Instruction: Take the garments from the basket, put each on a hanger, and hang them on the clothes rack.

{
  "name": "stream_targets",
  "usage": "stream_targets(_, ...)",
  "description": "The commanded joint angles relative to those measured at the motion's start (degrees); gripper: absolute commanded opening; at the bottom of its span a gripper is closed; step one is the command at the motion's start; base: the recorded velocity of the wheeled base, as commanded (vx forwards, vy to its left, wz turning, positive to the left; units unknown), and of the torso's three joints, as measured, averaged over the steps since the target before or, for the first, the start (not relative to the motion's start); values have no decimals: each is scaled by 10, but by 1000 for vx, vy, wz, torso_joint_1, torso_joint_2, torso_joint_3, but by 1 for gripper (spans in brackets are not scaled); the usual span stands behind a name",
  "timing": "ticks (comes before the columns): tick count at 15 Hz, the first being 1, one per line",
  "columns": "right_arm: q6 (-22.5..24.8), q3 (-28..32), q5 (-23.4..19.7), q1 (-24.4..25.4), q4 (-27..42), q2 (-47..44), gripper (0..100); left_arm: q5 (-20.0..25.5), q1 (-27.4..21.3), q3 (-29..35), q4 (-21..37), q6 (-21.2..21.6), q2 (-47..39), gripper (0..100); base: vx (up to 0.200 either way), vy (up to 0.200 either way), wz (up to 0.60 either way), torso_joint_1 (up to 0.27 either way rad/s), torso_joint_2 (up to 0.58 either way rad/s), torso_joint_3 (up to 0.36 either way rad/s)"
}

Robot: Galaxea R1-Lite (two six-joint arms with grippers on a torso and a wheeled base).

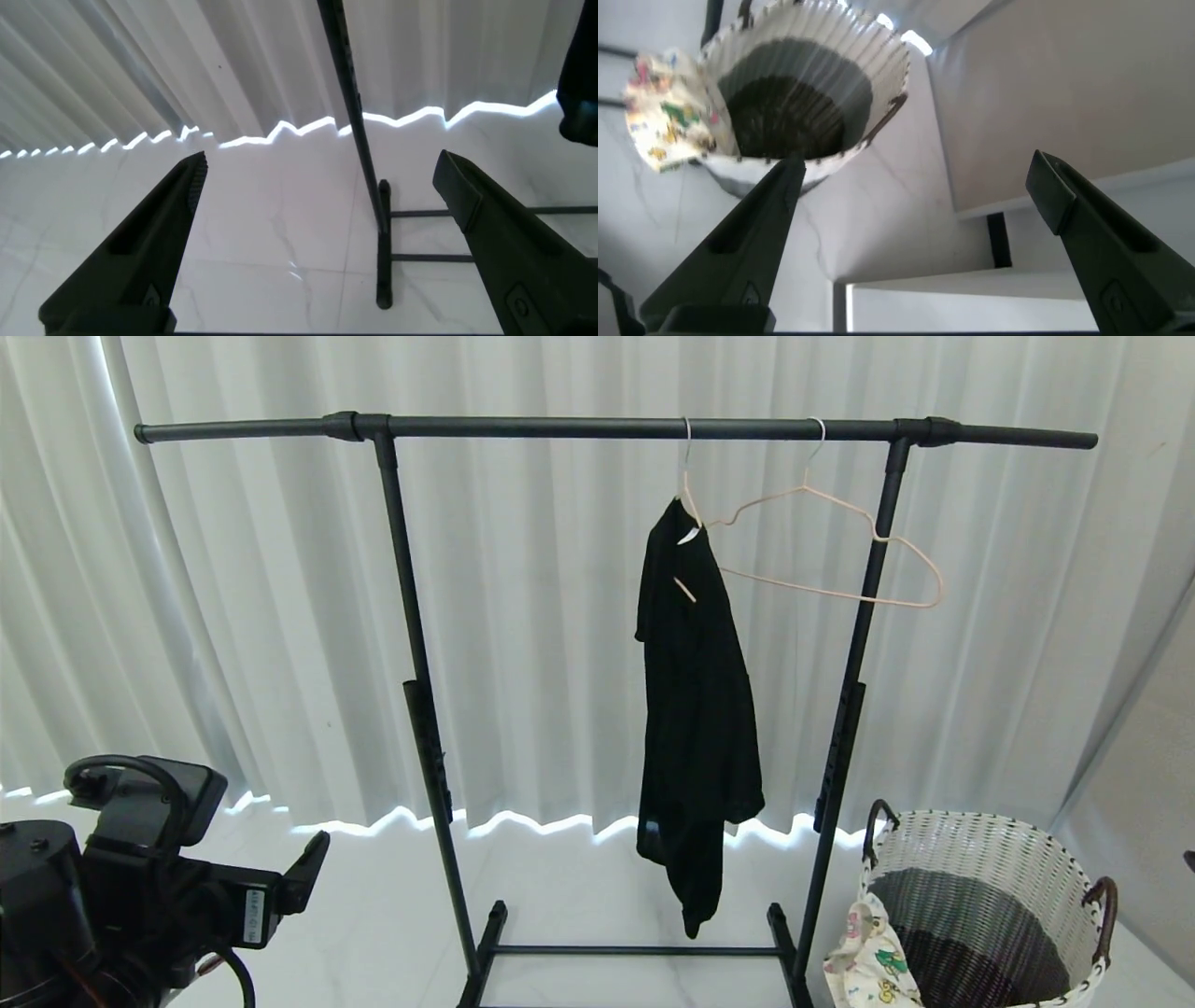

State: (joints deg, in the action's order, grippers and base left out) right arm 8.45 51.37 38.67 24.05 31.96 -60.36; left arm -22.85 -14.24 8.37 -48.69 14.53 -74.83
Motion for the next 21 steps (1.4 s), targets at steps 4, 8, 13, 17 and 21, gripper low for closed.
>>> stream_targets(4,-1,-90,-19,-1,-103,-10,100,0,0,10,0,-3,-10,100,150,0,0,-74,239,178)
stream_targets(8,3,-132,-65,-24,-159,-65,100,1,-4,21,0,-3,-28,100,200,0,0,0,33,17)
stream_targets(13,4,-142,-171,-17,-183,-193,100,1,-5,31,0,-2,-31,100,120,0,0,0,3,1)
stream_targets(17,3,-208,-180,-11,-236,-312,100,1,-5,40,0,6,-30,100,0,0,0,0,0,0)
stream_targets(21,55,-285,-200,-8,-385,-405,100,1,-30,56,0,30,-35,100,0,0,0,0,0,0)
